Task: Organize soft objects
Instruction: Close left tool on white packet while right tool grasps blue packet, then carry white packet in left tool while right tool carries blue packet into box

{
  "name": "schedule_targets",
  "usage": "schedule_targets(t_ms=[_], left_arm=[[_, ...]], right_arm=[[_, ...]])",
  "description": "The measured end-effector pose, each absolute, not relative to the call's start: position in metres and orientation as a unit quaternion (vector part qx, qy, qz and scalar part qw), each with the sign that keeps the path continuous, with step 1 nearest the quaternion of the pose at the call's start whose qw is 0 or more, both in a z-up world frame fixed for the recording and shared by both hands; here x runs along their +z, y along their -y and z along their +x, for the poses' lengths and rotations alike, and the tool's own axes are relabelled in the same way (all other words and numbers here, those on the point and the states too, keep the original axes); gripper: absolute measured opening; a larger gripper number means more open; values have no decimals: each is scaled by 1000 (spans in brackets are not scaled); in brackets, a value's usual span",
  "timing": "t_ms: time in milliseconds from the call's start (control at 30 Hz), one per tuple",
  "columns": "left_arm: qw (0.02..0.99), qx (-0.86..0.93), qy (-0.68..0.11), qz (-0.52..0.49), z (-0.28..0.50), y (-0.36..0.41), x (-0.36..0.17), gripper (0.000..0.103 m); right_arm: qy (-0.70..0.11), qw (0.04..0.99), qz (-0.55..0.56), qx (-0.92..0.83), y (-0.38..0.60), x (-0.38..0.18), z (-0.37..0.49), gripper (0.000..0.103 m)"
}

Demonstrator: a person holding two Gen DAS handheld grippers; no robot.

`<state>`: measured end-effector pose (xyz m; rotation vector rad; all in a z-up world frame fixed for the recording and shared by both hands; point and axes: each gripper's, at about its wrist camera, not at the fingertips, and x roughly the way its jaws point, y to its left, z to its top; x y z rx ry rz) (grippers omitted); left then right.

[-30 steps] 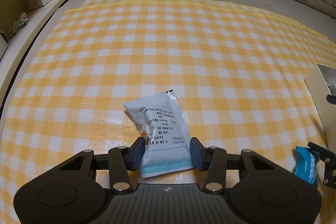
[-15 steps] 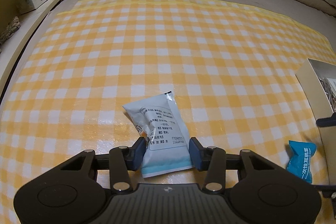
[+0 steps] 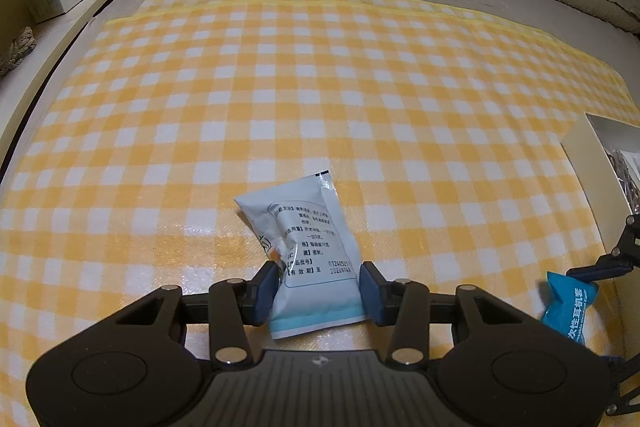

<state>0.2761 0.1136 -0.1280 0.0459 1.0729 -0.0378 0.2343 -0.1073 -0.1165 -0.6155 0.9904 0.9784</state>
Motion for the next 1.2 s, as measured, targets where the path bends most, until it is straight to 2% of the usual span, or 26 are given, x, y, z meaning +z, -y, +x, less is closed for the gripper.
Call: schedule_targets(t_ms=[133,333,833,1200], left_arm=[[864,-12,-503,9,271,-113,-125,39],[873,-4,-487,-4,268,-120,-106,37],[904,-6,-425,-31,231,-105,-44,36],[927,-53,-368,-55,209,-64,-9,36]], right_arm=[[-451,732,-278,429,105,-115,233,59],[-438,761,-258,403,105,-101,238,53],[-400,828,-203,337,119,-61,233,53],[-372,878,-135,270,157,-23,226,54]])
